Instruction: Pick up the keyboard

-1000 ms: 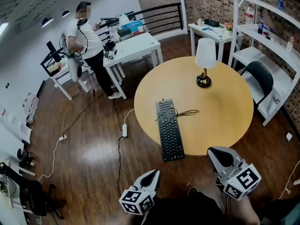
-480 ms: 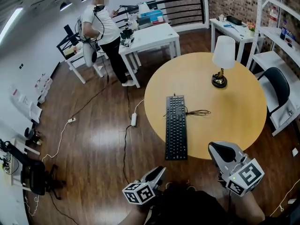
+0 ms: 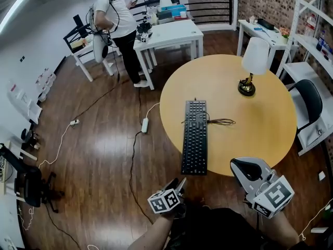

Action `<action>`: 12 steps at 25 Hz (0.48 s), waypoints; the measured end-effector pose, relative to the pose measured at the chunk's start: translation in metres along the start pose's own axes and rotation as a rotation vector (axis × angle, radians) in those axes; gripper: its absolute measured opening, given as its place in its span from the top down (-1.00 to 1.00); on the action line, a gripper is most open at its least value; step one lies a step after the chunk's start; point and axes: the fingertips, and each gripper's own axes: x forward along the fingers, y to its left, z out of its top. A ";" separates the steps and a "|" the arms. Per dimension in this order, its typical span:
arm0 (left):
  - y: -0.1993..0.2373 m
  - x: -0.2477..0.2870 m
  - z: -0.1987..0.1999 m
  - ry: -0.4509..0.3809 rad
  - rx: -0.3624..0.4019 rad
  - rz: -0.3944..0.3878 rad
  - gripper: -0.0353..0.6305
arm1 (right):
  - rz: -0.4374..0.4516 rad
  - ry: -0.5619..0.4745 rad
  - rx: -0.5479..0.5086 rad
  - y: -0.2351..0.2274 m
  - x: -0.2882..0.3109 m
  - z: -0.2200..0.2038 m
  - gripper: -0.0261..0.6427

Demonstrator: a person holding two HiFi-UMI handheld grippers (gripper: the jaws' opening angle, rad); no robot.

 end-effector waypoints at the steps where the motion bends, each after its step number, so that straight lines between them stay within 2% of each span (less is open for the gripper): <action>1: 0.003 0.007 -0.004 0.001 -0.057 -0.010 -0.04 | -0.001 0.002 -0.013 -0.001 0.000 0.000 0.92; 4: 0.015 0.028 -0.015 -0.027 -0.245 -0.015 -0.10 | -0.016 0.019 -0.076 0.000 0.001 0.001 0.92; 6: 0.020 0.039 -0.018 -0.048 -0.319 -0.029 -0.13 | -0.023 0.019 -0.067 0.003 0.001 0.001 0.91; 10: 0.023 0.058 -0.017 -0.042 -0.311 -0.037 -0.17 | -0.031 0.005 -0.017 0.004 0.002 -0.002 0.91; 12: 0.027 0.063 -0.017 -0.047 -0.338 -0.043 -0.18 | -0.033 0.005 -0.014 0.004 0.000 -0.004 0.91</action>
